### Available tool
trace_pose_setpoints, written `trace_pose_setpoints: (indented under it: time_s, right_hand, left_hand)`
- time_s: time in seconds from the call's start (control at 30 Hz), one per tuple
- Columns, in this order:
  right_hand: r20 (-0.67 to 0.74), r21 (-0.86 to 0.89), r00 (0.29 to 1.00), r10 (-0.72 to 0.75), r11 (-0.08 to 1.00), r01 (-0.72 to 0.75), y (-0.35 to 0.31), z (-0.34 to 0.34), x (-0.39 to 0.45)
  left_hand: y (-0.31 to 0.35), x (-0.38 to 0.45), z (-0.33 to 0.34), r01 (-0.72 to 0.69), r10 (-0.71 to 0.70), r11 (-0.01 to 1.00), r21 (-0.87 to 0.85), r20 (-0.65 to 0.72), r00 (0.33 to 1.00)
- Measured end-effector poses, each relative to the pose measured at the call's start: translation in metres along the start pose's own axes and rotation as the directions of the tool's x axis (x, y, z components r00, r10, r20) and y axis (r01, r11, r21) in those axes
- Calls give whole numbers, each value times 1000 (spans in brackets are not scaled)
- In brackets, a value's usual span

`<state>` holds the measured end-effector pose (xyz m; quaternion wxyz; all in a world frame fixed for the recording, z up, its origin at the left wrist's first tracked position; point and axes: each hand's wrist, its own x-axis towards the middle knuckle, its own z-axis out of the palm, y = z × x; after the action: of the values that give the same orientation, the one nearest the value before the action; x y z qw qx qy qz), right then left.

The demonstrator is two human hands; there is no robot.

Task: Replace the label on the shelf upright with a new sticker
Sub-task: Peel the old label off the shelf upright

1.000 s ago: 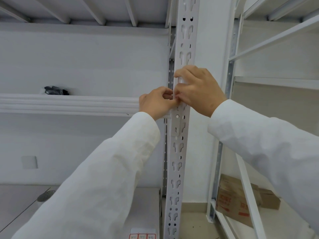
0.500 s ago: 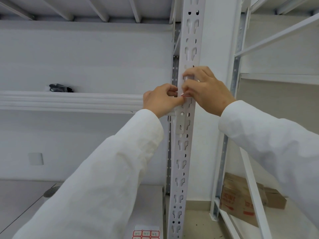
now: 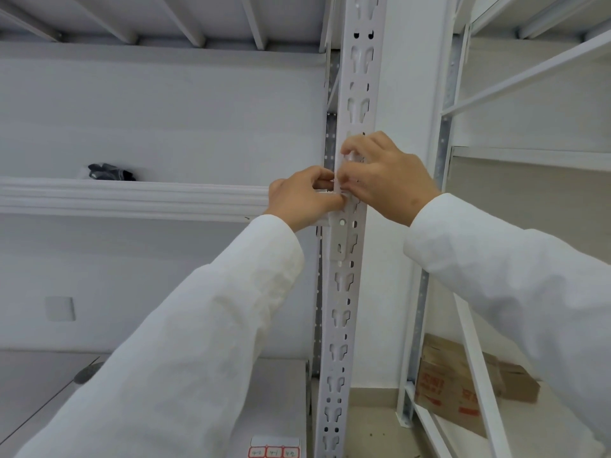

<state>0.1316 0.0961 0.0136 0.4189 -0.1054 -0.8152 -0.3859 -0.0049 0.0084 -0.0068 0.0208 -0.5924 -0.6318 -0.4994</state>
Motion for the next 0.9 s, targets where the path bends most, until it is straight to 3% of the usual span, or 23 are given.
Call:
trace_pose_setpoints:
  time_s: [0.13, 0.37, 0.5, 0.6, 0.7, 0.9]
  right_hand:
    - [16, -1, 1000, -11, 1000, 11, 2, 1, 0]
    - [52, 154, 998, 32, 987, -39, 7, -11, -5]
    - [-7, 286, 984, 179, 943, -169, 1, -17, -7]
    - [-48, 259, 934, 353, 908, -330, -11, -15, -6]
    - [14, 231, 872, 489, 847, -478, -23, -11, -4]
    - [38, 196, 839, 543, 819, -539, -32, -5, -7]
  left_hand:
    - [-1, 1, 0, 6, -6, 1000, 9, 3, 1000]
    - [0, 0, 1, 4, -4, 1000, 12, 4, 1000]
    - [0, 0, 1, -2, 2, 1000, 2, -3, 1000]
    - [-1, 1, 2, -1, 1, 1000, 8, -8, 1000]
    - [-1, 2, 2, -2, 2, 1000, 13, 5, 1000]
    - [-2, 2, 3, -8, 8, 1000, 28, -15, 1000]
